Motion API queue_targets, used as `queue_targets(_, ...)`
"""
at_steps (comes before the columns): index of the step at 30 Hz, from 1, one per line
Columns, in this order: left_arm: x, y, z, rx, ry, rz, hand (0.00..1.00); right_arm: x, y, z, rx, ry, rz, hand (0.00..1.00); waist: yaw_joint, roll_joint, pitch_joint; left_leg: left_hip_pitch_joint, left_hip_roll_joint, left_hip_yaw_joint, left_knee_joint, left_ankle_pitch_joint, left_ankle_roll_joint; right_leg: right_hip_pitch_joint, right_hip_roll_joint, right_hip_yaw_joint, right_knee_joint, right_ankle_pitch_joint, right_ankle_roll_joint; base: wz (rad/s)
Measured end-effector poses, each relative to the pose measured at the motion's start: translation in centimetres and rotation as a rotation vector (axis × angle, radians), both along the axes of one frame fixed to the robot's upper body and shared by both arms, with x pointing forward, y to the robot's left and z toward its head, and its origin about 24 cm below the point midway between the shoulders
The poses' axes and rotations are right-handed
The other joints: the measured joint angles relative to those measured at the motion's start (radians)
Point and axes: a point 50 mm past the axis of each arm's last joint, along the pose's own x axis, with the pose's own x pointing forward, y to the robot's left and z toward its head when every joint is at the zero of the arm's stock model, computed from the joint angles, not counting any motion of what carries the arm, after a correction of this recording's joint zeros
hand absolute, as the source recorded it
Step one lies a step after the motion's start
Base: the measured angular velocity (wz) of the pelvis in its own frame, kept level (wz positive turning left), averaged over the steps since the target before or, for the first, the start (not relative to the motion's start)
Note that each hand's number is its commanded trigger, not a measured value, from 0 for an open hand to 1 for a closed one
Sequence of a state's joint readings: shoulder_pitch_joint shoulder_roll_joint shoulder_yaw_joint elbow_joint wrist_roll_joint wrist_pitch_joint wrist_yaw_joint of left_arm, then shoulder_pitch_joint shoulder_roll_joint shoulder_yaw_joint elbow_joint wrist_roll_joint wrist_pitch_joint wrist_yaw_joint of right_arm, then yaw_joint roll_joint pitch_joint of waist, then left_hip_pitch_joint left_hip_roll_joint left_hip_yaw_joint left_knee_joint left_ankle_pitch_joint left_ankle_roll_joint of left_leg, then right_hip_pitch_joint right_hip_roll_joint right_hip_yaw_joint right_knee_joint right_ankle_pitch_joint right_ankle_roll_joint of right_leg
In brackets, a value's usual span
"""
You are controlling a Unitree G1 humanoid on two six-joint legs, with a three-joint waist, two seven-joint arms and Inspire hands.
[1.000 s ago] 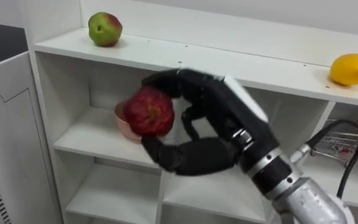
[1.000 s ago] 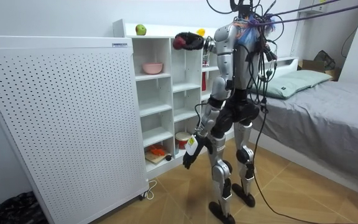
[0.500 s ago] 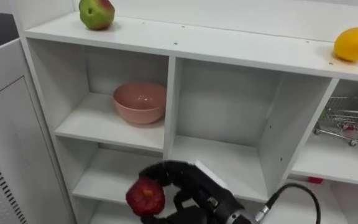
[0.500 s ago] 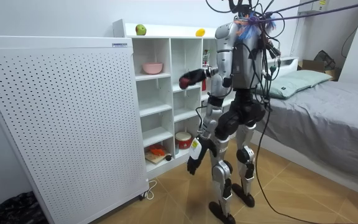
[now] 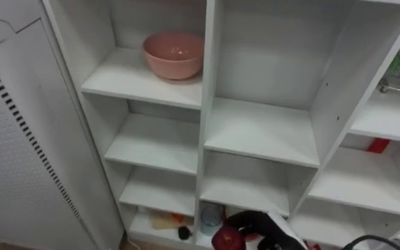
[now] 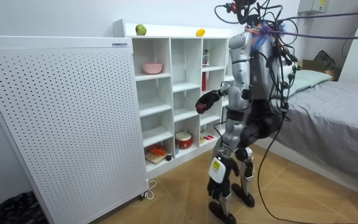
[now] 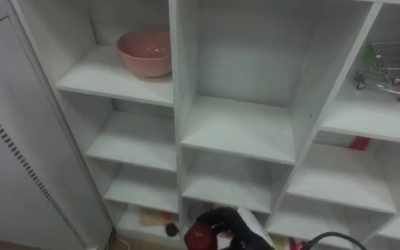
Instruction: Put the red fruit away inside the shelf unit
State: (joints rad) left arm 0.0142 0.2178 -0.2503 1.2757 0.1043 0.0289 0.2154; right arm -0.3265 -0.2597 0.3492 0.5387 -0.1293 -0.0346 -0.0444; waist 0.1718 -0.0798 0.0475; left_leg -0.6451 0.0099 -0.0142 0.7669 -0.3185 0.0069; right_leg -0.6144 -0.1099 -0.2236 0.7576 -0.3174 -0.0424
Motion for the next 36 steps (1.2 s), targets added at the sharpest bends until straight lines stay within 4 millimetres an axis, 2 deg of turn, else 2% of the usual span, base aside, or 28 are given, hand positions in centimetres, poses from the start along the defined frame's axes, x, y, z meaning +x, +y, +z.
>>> queue_targets(3,-0.1,-0.2,0.0,-0.007,-0.003,0.005,0.00,0.5,-1.0,0.4,-0.012,-0.040,-0.069,1.00,0.004,-0.003,-0.0001,-0.083,-0.004,-0.006,0.055,0.000,-0.001,-0.079,-0.013,-0.004,0.059,-0.005,-0.007,0.07)
queue_targets(6,-0.2,-0.4,0.0,-0.001,-0.020,-0.019,0.00,1.5,-2.3,0.8,-0.043,-0.061,-0.117,1.00,0.011,-0.009,0.0024,-0.139,-0.006,-0.005,0.088,0.001,-0.006,-0.139,-0.031,-0.003,0.102,-0.013,-0.006,0.01)
queue_targets(8,0.6,-0.5,0.2,-0.004,-0.053,-0.028,0.00,2.6,-3.7,1.9,-0.088,-0.093,-0.166,1.00,0.024,-0.011,0.0037,-0.206,-0.006,-0.015,0.119,0.006,-0.012,-0.198,-0.034,-0.015,0.126,-0.011,-0.016,0.02)
queue_targets(12,1.2,-0.6,0.4,0.007,-0.077,-0.067,0.00,4.0,-5.0,3.9,-0.108,-0.165,-0.234,1.00,0.031,-0.021,0.0097,-0.284,-0.006,-0.017,0.158,0.008,-0.015,-0.276,-0.037,-0.014,0.169,-0.012,-0.021,0.01)
queue_targets(14,1.6,-0.6,0.5,0.003,-0.096,-0.052,0.00,4.6,-5.3,5.1,-0.114,-0.215,-0.264,1.00,0.032,-0.025,0.0115,-0.326,-0.006,-0.019,0.175,0.009,-0.017,-0.315,-0.046,-0.024,0.188,-0.013,-0.030,0.00)
queue_targets(21,2.1,-0.3,0.8,0.014,-0.113,-0.053,0.00,5.5,-6.1,6.5,-0.128,-0.264,-0.318,1.00,0.036,-0.037,0.0147,-0.408,-0.007,-0.019,0.216,0.006,-0.018,-0.398,-0.056,-0.026,0.239,-0.024,-0.048,0.04)
queue_targets(25,2.4,0.2,1.0,0.020,-0.122,-0.055,0.00,6.3,-6.9,8.4,-0.154,-0.325,-0.351,1.00,0.056,-0.054,0.0218,-0.469,-0.006,-0.024,0.269,-0.012,-0.026,-0.455,-0.060,-0.027,0.292,-0.041,-0.060,0.02)
queue_targets(29,2.5,0.7,1.3,0.029,-0.128,-0.048,0.00,6.9,-7.2,9.9,-0.197,-0.361,-0.352,1.00,0.059,-0.062,0.0209,-0.513,-0.013,-0.046,0.312,-0.023,-0.032,-0.486,-0.063,-0.038,0.332,-0.064,-0.061,0.13)
queue_targets(32,2.8,0.7,1.4,0.026,-0.139,-0.049,0.00,7.0,-7.3,10.1,-0.204,-0.369,-0.359,1.00,0.059,-0.065,0.0209,-0.519,-0.024,-0.054,0.321,-0.026,-0.033,-0.487,-0.074,-0.044,0.346,-0.074,-0.061,0.15)
queue_targets(36,3.1,0.8,1.6,0.018,-0.157,-0.038,0.00,7.2,-8.2,10.8,-0.217,-0.375,-0.385,1.00,0.068,-0.068,0.0205,-0.554,-0.024,-0.054,0.351,-0.033,-0.029,-0.514,-0.084,-0.051,0.374,-0.086,-0.059,0.06)
